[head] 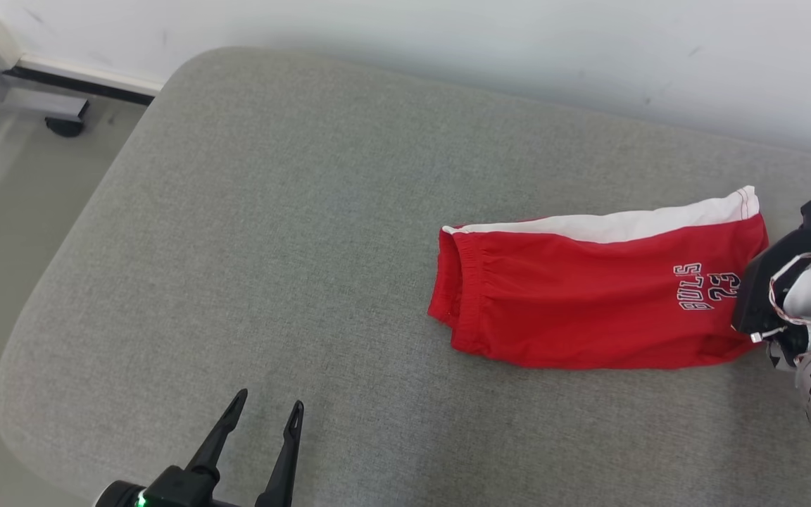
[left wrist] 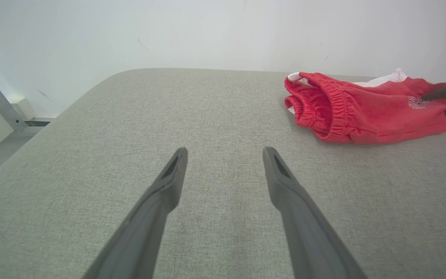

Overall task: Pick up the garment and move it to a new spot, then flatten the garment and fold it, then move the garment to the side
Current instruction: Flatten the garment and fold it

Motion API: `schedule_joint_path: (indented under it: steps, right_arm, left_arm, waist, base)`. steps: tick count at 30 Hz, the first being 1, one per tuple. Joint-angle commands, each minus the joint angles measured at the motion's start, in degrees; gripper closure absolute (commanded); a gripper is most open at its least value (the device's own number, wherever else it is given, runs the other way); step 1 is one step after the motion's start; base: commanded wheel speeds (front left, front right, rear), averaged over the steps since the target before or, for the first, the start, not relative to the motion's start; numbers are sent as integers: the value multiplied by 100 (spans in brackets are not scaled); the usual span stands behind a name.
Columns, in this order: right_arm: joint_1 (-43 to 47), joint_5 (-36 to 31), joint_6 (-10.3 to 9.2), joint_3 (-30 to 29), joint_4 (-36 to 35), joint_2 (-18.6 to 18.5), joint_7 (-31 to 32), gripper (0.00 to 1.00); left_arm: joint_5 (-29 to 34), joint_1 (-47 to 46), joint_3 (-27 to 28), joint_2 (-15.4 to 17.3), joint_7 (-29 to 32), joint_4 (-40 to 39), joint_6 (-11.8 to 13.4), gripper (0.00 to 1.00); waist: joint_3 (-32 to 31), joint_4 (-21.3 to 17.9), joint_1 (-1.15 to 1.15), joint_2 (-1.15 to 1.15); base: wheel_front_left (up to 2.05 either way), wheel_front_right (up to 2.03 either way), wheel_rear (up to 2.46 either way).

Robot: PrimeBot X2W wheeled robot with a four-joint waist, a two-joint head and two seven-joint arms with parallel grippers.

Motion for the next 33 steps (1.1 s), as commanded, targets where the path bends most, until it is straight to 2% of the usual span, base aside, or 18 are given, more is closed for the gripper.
schedule_joint_path:
  steps: [1,12,18,21,24,29,33]
  right_arm:
    - [100,-108,-18,-31,16,-49,-130,100]
    - [521,-544,-17,-177,-27,-124,-615,100]
    - [812,-932,-17,-220,-219,-405,-974,100]
    - [927,-1213,-16,-299,-335,-418,-1066,100]
    - [966,-1468,-16,-354,-527,-251,-1103,100]
    - [957,-1712,-16,-201,-860,356,-998,100]
    - [861,-1667,-16,15,-1029,877,-853,100]
  left_arm:
    - [-55,21,-6,-5,-28,18,12,0]
    - [-147,151,-45,-5,42,106,39,0]
    - [-200,250,-72,-10,33,149,51,0]
    - [-210,237,-108,-24,42,181,27,0]
    - [-226,230,-142,-33,62,201,8,0]
    - [-259,266,-168,5,87,182,27,0]
    - [-288,295,-165,14,83,166,44,0]
  waist:
    - [-114,-84,0,-1]
    - [-589,-487,0,-1]
    - [-774,-686,0,-1]
    - [-843,-689,0,-1]
    - [-905,-667,0,-1]
    - [-993,-595,0,-1]
    - [-1009,-540,0,-1]
  base:
    - [0,0,0]
    - [0,0,0]
    - [0,0,0]
    - [0,0,0]
    - [0,0,0]
    - [0,0,0]
    - [0,0,0]
